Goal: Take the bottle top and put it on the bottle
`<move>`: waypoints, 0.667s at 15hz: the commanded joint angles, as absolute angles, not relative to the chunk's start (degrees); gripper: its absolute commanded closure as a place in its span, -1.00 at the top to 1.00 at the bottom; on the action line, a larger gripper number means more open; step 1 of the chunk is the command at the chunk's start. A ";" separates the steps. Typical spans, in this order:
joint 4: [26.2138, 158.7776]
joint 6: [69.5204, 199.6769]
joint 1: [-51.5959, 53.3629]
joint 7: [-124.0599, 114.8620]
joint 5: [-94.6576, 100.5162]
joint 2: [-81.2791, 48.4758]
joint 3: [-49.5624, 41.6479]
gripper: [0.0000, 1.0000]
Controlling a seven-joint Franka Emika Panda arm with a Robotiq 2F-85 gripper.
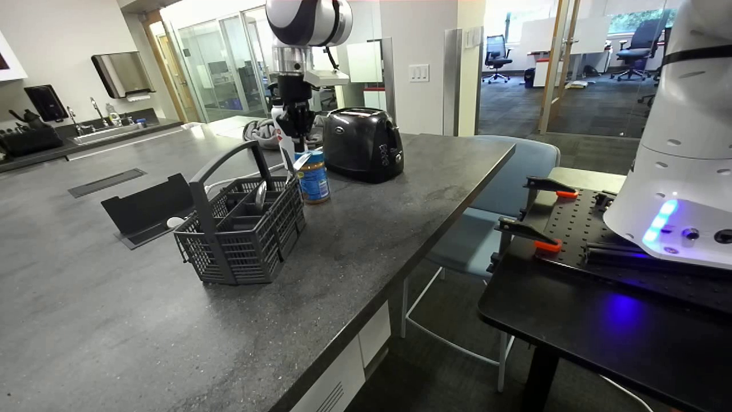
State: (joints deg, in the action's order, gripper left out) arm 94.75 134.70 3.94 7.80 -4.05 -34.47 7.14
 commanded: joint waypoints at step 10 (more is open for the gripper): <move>92.81 132.23 2.89 8.59 -5.38 -36.56 7.59 -1.00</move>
State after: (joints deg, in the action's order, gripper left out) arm 94.50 134.37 3.54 7.80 -4.59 -35.11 7.15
